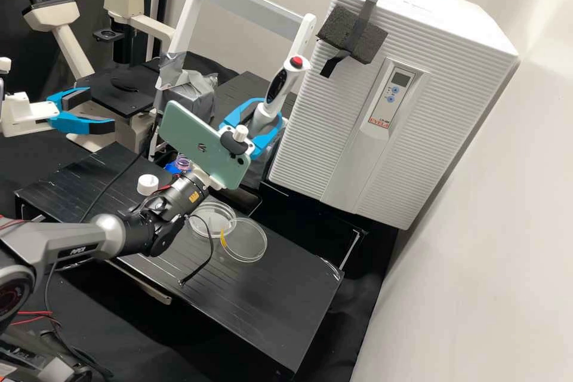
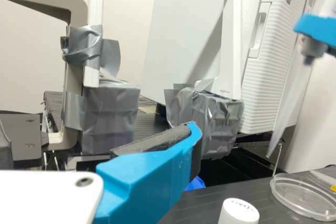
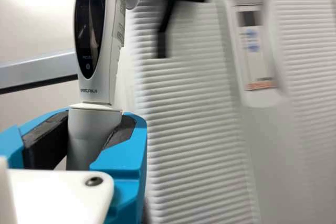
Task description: Use the pipette
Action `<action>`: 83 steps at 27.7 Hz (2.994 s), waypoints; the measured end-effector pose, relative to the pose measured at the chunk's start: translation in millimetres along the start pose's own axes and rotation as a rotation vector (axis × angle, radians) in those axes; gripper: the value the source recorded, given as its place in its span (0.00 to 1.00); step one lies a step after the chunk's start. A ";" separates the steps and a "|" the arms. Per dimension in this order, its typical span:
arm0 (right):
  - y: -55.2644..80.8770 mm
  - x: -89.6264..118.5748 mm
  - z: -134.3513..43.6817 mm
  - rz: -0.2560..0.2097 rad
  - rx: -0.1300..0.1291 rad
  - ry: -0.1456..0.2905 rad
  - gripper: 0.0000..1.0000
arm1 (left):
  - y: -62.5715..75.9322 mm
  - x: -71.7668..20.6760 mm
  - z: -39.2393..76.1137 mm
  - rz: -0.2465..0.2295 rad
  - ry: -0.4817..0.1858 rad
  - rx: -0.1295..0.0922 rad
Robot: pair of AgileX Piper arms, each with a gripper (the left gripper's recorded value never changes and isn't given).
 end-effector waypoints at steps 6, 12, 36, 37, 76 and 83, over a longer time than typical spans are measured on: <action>-19.3 6.5 -18.0 -0.094 -0.014 0.092 0.00 | -1.8 -4.3 -6.9 -0.007 0.032 -0.002; -21.8 6.9 -19.7 -0.104 -0.035 0.099 0.00 | -1.0 -6.2 -12.7 0.001 0.066 -0.011; -21.7 7.3 -19.1 -0.109 0.103 0.089 0.00 | -3.2 -5.9 -8.0 -0.007 0.048 -0.014; -22.4 7.7 -18.2 -0.111 0.119 0.086 0.00 | -3.5 -5.9 -7.2 -0.009 0.045 -0.014; 5.8 2.9 28.5 0.012 -0.155 -0.182 0.00 | -8.0 5.4 4.6 -0.019 0.008 -0.027; 17.8 -0.6 19.8 0.071 -0.164 -0.158 0.00 | -7.7 6.0 5.4 -0.018 0.004 -0.027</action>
